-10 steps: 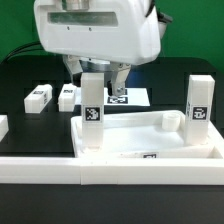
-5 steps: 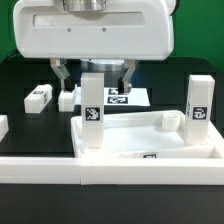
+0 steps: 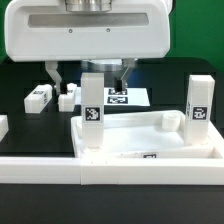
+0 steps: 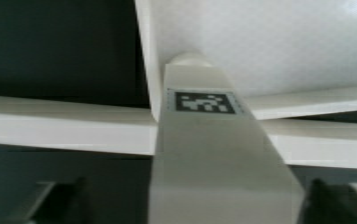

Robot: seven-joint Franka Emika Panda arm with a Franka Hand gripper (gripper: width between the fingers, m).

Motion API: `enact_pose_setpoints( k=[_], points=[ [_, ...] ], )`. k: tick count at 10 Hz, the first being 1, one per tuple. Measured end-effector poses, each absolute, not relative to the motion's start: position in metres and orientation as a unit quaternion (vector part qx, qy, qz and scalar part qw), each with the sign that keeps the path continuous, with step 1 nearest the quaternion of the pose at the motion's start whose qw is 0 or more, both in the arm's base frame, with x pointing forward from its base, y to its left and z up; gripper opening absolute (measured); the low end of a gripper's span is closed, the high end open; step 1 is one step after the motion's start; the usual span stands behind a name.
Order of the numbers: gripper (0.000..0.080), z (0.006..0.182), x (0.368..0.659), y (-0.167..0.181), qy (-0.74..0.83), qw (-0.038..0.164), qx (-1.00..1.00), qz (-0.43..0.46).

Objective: Assemble desk

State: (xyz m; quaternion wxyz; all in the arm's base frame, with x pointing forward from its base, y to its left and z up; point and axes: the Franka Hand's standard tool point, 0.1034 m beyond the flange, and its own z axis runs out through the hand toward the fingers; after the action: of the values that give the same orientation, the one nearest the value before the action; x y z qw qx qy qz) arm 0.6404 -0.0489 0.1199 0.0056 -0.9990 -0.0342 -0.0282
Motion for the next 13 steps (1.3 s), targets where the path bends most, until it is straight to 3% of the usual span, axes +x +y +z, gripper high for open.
enact_pose_setpoints(
  k=[1,2,3,7,13],
  points=[
    [0.0524,0.1198,0.6404,-0.0488,-0.034,0.006,-0.999,-0.028],
    [0.0341,0.1197,0.6403,-0.0488,-0.034,0.006,-0.999,-0.028],
    [0.0288,0.1197,0.6404,-0.0487,-0.034,0.006,-0.999,-0.028],
    [0.0288,0.1197,0.6404,-0.0485,0.002,0.009,-1.000,-0.028],
    [0.0288,0.1183,0.6358,-0.0551,0.370,0.030,-0.928,-0.027]
  ],
)
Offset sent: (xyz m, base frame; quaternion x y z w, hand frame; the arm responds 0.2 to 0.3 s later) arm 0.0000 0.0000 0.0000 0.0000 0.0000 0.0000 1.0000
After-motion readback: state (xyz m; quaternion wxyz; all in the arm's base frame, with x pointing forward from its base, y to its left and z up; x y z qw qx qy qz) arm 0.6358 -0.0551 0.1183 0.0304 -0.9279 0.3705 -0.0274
